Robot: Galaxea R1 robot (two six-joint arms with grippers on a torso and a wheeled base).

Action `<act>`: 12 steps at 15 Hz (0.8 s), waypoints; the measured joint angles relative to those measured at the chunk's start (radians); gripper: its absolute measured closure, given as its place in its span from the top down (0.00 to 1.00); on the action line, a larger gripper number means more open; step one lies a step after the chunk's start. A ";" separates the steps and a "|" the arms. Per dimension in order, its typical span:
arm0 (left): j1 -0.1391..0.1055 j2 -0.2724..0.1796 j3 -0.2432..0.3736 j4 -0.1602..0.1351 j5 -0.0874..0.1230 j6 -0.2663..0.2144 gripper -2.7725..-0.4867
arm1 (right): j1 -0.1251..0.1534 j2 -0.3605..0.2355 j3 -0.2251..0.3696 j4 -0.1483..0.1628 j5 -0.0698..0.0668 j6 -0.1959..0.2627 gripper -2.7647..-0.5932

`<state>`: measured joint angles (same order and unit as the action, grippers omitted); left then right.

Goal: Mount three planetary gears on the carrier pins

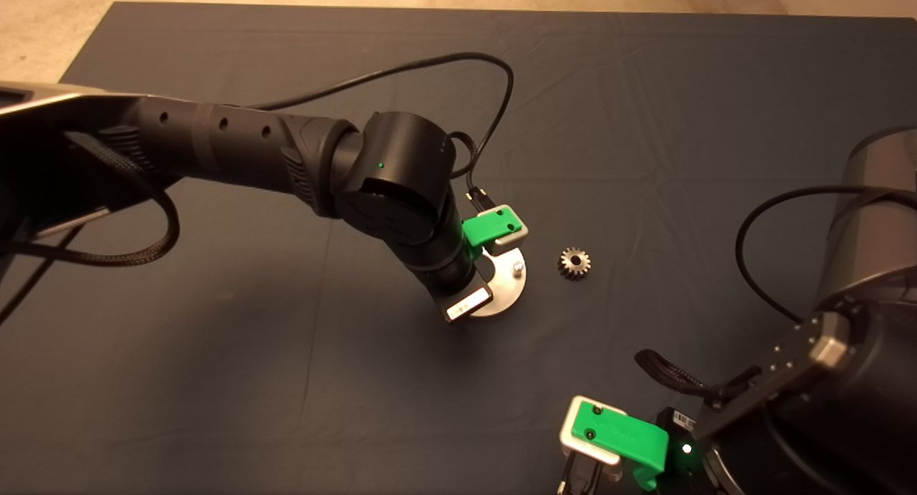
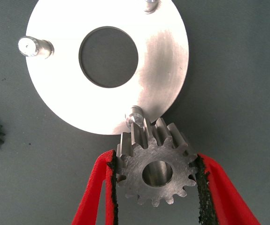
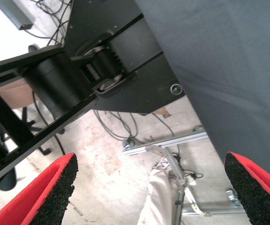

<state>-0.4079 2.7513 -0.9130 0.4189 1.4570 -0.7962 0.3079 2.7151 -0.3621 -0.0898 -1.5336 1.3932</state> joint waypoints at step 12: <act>0.034 0.016 -0.050 0.000 -0.034 0.016 0.13 | 0.000 0.000 0.000 0.000 0.000 0.000 0.80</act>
<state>-0.3738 2.7676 -0.9634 0.4185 1.4230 -0.7806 0.3079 2.7151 -0.3621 -0.0898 -1.5340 1.3928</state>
